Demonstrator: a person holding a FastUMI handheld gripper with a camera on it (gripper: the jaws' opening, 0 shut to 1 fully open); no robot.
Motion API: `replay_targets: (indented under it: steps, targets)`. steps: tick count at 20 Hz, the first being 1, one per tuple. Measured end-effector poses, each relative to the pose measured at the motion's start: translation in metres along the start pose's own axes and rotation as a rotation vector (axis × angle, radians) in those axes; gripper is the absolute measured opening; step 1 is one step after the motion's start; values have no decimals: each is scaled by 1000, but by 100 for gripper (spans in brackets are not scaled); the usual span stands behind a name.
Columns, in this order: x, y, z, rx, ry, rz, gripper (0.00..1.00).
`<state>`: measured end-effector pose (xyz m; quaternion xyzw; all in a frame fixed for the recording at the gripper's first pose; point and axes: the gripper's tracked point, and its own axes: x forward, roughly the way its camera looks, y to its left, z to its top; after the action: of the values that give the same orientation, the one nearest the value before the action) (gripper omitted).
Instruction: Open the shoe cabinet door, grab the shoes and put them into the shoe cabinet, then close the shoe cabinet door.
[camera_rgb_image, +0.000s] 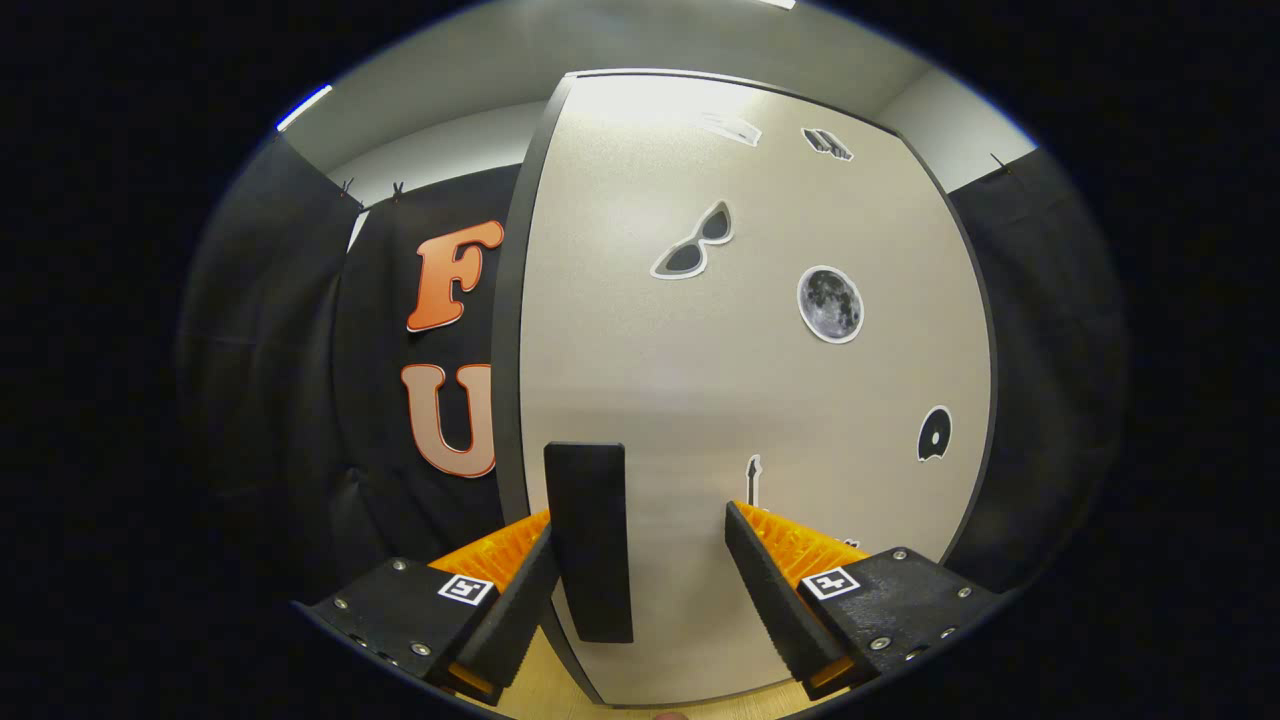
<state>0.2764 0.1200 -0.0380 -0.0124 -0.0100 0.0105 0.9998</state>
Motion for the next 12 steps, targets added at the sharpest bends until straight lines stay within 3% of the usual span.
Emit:
replay_targets:
  steps: [12]
  targets:
    - [-49, -2, 21, 16, -15, 13, 96]
